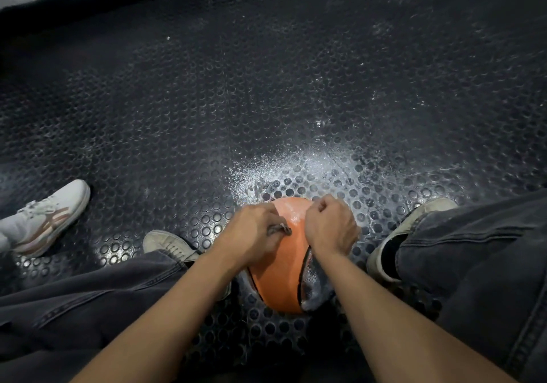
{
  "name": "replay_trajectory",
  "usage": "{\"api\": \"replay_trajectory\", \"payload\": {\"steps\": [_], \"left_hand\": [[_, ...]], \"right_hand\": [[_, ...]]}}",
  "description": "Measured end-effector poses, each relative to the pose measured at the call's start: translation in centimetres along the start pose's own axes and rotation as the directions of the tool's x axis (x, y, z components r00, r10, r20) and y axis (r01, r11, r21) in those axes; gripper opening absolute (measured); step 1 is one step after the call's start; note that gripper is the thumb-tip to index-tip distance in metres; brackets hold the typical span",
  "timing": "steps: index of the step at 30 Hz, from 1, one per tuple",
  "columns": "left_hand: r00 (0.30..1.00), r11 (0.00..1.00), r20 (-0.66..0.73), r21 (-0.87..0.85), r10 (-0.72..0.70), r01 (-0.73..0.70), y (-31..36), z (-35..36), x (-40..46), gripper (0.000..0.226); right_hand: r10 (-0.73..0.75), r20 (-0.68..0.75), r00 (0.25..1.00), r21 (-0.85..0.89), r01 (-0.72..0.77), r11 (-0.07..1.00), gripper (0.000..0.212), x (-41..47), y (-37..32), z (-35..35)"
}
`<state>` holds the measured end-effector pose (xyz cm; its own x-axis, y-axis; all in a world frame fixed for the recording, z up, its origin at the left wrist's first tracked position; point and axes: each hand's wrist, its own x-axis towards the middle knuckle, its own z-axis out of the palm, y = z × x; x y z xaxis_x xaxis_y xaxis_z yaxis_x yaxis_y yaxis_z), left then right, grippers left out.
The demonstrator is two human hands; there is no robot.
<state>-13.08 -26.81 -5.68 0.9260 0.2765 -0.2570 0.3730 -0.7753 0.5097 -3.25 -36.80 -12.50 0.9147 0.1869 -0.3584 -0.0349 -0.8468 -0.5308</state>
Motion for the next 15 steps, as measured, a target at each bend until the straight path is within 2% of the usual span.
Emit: {"api": "replay_trajectory", "payload": {"steps": [4, 9, 12, 15], "left_hand": [[1.000, 0.999, -0.010, 0.039, -0.026, 0.026, -0.3, -0.3, 2.4, 0.013], [0.991, 0.996, 0.109, 0.046, 0.074, -0.080, -2.3, -1.4, 0.6, 0.009], [0.997, 0.994, 0.010, 0.081, 0.077, -0.077, -1.4, -0.5, 0.8, 0.017], [0.999, 0.996, -0.053, 0.088, 0.012, -0.007, -0.4, 0.5, 2.5, 0.018]], "right_hand": [[-0.126, 0.051, 0.991, 0.018, 0.126, 0.992, 0.029, 0.1, -0.5, -0.5], [-0.221, 0.137, 0.966, 0.021, 0.221, 0.975, 0.036, 1.4, -0.7, 0.2], [-0.291, 0.188, 0.938, -0.022, 0.300, 0.954, 0.037, 1.8, -1.1, 0.1], [-0.321, 0.225, 0.920, -0.040, 0.338, 0.940, 0.028, 1.5, -1.3, -0.6]]}}
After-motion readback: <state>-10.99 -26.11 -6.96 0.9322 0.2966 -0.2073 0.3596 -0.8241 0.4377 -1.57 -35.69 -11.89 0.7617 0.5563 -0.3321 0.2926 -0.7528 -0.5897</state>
